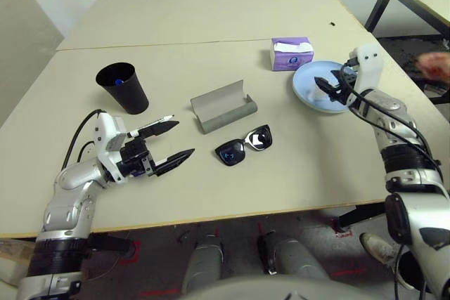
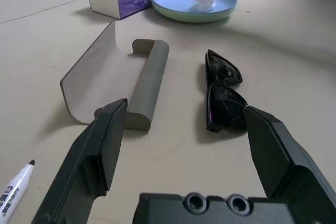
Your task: Organize and tidy the items on the table.
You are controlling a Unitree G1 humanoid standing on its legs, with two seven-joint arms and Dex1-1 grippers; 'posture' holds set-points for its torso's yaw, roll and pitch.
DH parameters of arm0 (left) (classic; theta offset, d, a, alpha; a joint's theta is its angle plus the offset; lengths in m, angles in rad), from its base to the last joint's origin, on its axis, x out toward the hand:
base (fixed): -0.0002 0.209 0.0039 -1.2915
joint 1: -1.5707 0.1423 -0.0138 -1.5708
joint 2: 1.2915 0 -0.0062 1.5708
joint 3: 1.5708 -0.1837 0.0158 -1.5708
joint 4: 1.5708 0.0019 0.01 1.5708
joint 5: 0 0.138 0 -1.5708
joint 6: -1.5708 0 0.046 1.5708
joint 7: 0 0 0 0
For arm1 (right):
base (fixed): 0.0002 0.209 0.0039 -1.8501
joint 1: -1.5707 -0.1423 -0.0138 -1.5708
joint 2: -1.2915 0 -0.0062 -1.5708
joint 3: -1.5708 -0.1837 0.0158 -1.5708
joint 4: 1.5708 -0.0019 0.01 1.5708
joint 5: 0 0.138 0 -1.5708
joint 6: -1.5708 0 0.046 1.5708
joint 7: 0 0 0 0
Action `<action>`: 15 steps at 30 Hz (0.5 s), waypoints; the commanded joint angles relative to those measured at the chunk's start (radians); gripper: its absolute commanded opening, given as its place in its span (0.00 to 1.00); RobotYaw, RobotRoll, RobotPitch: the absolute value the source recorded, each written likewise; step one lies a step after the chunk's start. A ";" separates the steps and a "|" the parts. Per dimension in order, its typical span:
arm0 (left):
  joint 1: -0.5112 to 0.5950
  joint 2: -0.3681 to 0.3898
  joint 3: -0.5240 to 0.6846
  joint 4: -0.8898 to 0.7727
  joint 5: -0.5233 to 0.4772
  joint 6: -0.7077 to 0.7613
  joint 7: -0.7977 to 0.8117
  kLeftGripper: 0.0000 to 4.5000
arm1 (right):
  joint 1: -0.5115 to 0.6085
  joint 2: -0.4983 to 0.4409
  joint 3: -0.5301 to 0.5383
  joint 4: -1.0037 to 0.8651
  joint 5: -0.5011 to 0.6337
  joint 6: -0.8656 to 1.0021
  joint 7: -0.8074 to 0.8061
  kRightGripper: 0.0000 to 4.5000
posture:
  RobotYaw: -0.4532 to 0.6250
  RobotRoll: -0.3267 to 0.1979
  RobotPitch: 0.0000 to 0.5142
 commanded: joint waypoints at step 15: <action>-0.013 0.026 0.003 0.038 0.007 -0.007 -0.043 1.00 | 0.380 -0.130 -0.029 -0.778 0.150 0.423 0.066 0.99 | 0.35 0.62 0.21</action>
